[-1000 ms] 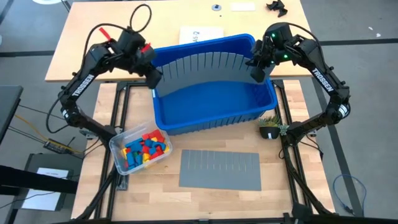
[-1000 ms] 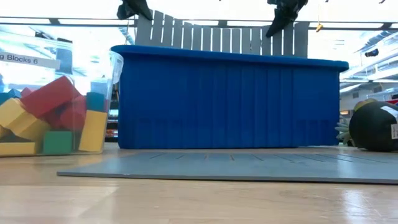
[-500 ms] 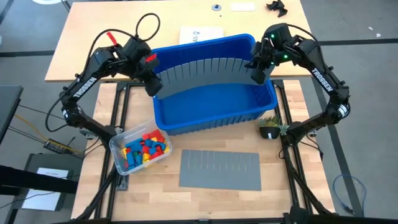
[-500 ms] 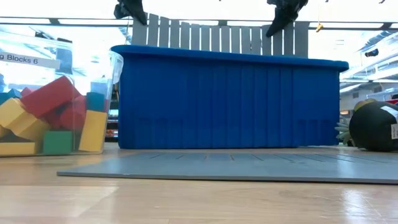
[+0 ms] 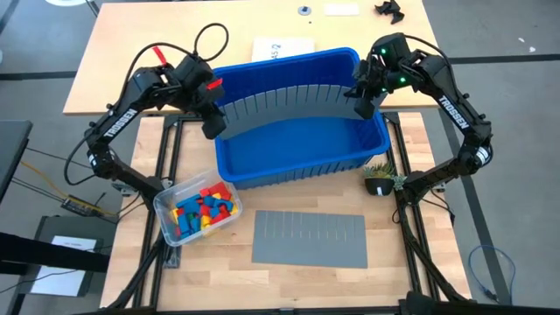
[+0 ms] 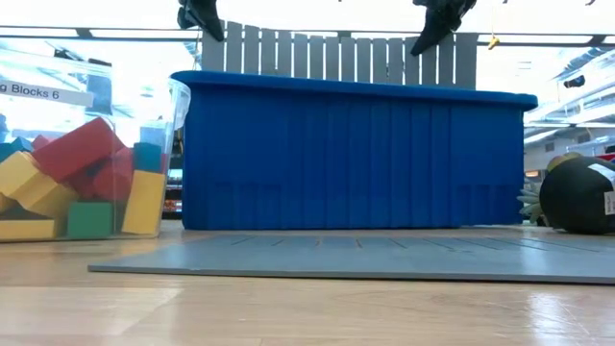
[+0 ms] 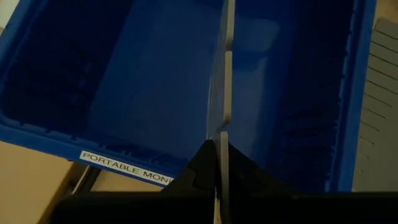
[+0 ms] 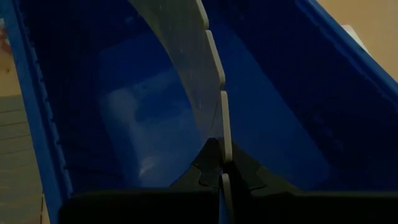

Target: Sort Items/Unsort Items

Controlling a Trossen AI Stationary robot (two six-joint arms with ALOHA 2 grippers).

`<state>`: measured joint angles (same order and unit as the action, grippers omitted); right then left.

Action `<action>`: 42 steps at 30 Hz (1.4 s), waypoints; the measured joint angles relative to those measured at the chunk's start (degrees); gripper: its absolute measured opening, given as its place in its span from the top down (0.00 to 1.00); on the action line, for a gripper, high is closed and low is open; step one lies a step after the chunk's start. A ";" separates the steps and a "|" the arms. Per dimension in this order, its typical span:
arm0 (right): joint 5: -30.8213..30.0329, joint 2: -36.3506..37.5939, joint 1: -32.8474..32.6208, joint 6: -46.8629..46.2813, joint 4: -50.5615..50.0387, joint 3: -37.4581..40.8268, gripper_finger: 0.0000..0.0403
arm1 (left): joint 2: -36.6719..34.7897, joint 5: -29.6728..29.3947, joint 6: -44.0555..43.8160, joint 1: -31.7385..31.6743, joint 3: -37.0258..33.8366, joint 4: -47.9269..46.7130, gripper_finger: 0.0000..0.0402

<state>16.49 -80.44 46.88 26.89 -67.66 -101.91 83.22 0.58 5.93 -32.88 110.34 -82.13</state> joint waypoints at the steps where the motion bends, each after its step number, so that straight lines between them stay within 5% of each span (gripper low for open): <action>1: 0.02 0.00 0.00 0.10 0.02 0.00 1.00 | 0.02 0.00 0.04 0.00 0.00 0.00 0.95; 26: 0.26 -0.07 1.44 11.14 0.38 0.00 1.00 | 0.02 0.12 1.36 0.02 0.00 -0.37 0.95; 42: -0.42 -0.11 1.53 3.90 -2.48 0.02 1.00 | 0.07 0.28 1.56 0.04 -0.02 -0.06 0.95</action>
<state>16.08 -80.55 48.41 30.79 -70.13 -101.89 83.29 0.86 7.49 -32.84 110.32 -82.19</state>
